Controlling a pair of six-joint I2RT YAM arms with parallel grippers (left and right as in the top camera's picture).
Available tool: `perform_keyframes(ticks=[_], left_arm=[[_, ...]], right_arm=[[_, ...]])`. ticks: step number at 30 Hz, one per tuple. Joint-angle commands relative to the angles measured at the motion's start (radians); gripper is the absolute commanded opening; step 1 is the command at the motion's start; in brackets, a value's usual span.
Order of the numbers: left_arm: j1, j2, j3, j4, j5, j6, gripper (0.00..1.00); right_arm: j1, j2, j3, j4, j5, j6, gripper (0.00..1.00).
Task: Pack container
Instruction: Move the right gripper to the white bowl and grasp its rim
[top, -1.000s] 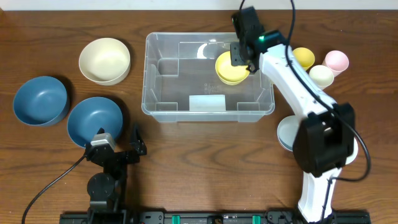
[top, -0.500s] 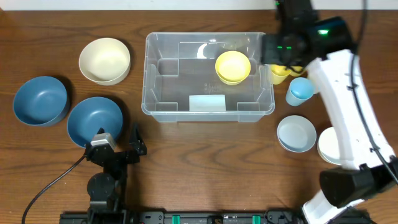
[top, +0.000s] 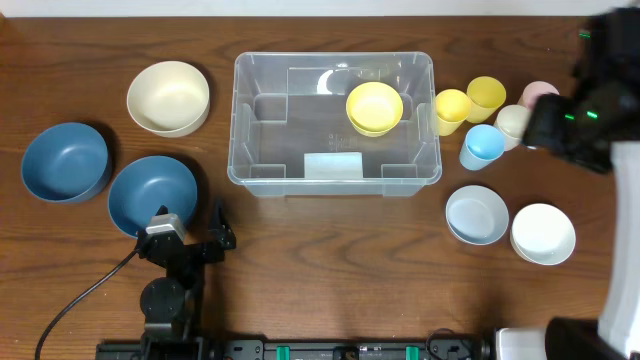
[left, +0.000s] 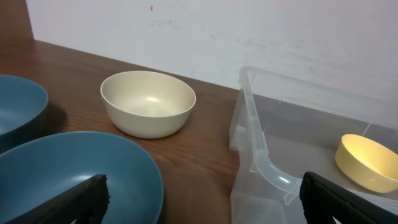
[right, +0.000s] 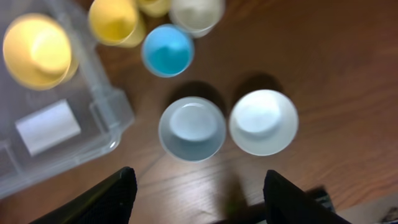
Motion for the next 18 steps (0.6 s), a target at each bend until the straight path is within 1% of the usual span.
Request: perform_keyframes(ticks=[1, 5, 7, 11, 14, 18], left_arm=[[0.004, -0.006, -0.028, -0.025, -0.001, -0.009, 0.98], [0.004, -0.006, -0.028, -0.025, -0.001, -0.009, 0.98], [0.004, -0.006, -0.028, -0.025, -0.001, -0.009, 0.98], [0.004, -0.006, -0.028, -0.025, -0.001, -0.009, 0.98], [0.004, -0.006, -0.028, -0.025, -0.001, -0.009, 0.98], [0.004, -0.006, -0.028, -0.025, -0.001, -0.009, 0.98]], right_arm=[[-0.093, -0.079, -0.069, -0.006, 0.026, 0.053, 0.67], [-0.249, -0.174, -0.241, 0.033, 0.027, 0.068, 0.66], [-0.327, -0.217, -0.357, 0.079, 0.006, 0.068, 0.66], [-0.467, -0.284, -0.621, 0.224, -0.086, 0.068, 0.66], [-0.530, -0.294, -0.795, 0.332, -0.135, 0.068, 0.64], [-0.562, -0.292, -0.993, 0.472, -0.140, 0.091, 0.63]])
